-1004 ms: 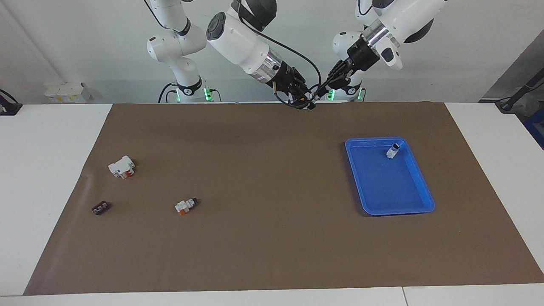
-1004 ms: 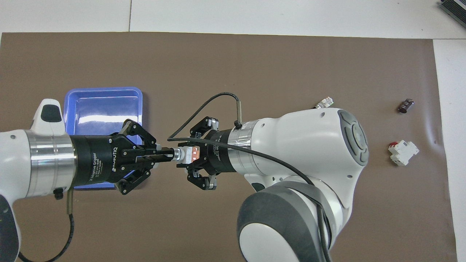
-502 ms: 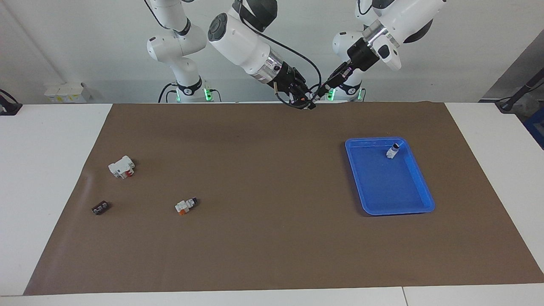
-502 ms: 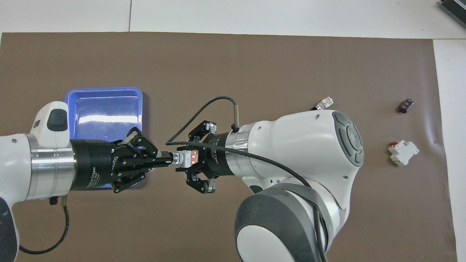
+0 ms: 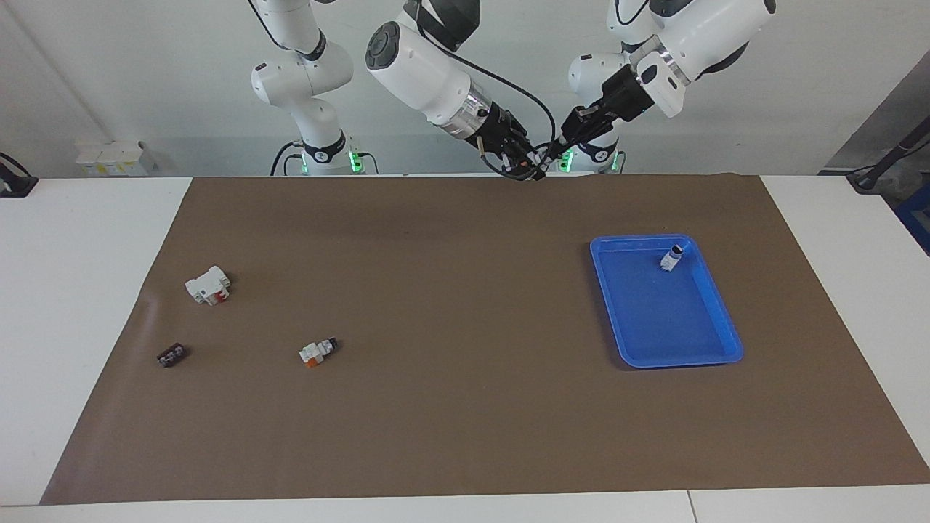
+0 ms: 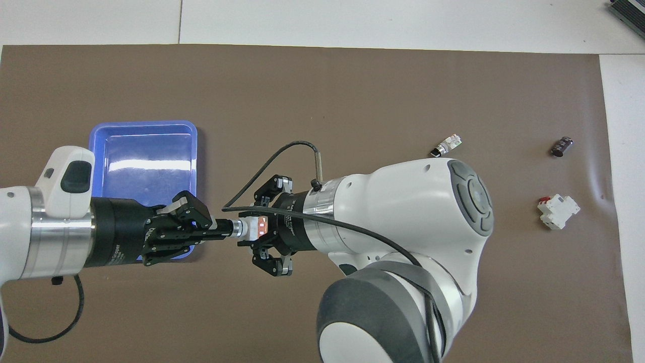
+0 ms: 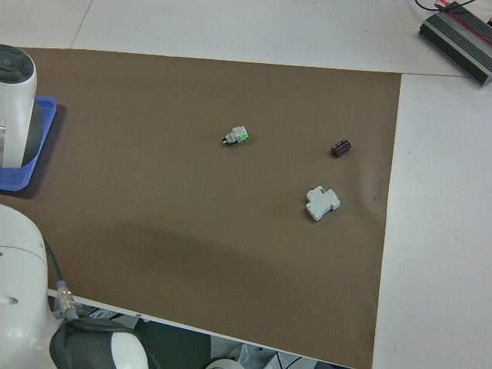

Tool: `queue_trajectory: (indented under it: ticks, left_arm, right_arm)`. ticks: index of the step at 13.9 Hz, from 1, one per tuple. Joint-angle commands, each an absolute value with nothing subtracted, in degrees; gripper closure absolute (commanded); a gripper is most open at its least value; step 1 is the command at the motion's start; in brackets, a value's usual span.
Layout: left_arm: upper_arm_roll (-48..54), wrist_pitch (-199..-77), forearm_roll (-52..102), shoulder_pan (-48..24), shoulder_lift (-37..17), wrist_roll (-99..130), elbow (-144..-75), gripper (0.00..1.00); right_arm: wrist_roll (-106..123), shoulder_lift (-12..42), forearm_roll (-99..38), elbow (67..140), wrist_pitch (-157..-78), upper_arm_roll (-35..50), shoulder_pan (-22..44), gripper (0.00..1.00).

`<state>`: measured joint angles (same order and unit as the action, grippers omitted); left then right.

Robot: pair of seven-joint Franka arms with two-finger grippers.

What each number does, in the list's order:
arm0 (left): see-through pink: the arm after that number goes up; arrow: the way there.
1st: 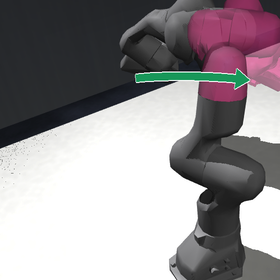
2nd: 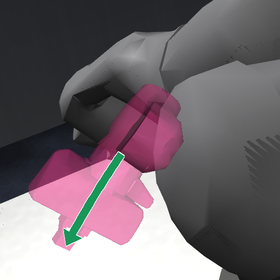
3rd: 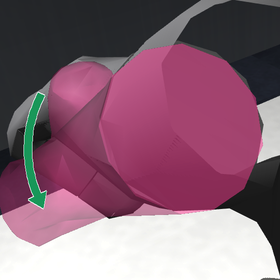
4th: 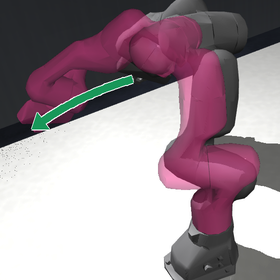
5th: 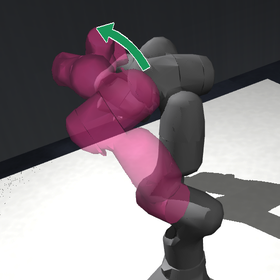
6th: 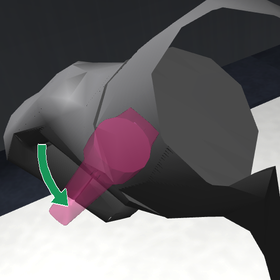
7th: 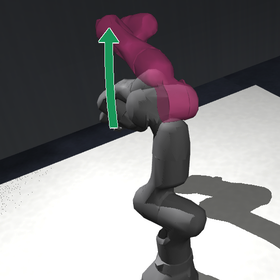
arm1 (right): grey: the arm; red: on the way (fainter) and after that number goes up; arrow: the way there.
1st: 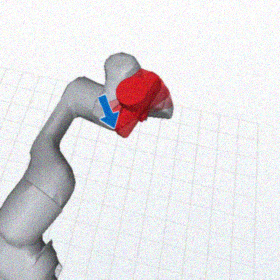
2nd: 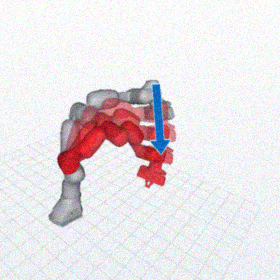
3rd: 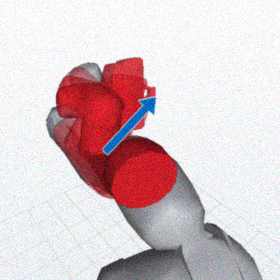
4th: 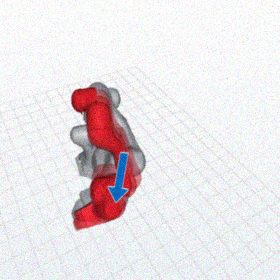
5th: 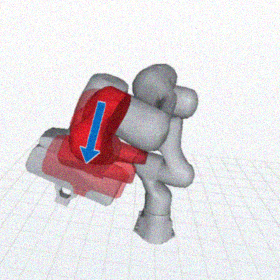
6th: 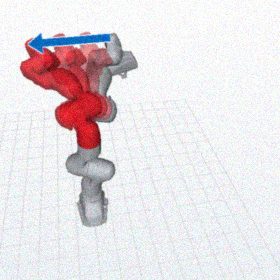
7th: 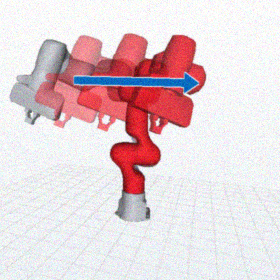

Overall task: Turn and place switch with both arms
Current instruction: 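Close the left gripper on the switch and open the right gripper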

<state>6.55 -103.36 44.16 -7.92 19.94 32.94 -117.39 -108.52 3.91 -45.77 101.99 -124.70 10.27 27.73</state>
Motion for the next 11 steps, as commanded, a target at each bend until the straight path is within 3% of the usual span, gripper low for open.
queue_trajectory:
  ticks: [1, 3, 4, 5, 11]
  left_arm:
    - [5.19, -97.74, 44.82, -8.00, 22.85, 30.06, -119.97, 1.00]
    - [4.75, -97.47, 44.82, -8.00, 22.85, 30.06, -119.80, 1.00]
    - [4.66, -97.38, 44.82, -8.00, 22.94, 30.06, -119.79, 1.00]
    - [4.66, -97.38, 44.82, -8.00, 22.85, 29.97, -119.71, 1.00]
    - [2.81, -97.38, 44.74, -7.82, 22.85, 26.29, -119.88, 1.00]
  right_arm:
    - [-109.51, 3.60, -45.70, 101.60, -126.13, 9.49, 26.63, 1.00]
    - [-109.51, 3.43, -45.79, 101.69, -125.95, 9.49, 26.54, 0.52]
    - [-109.42, 3.43, -45.70, 101.60, -125.95, 9.49, 26.54, 0.36]
    - [-109.42, 3.34, -45.36, 101.60, -125.86, 9.41, 26.54, 0.00]
    - [-104.69, 1.41, -44.82, 101.95, -122.09, 9.05, 24.88, 0.00]
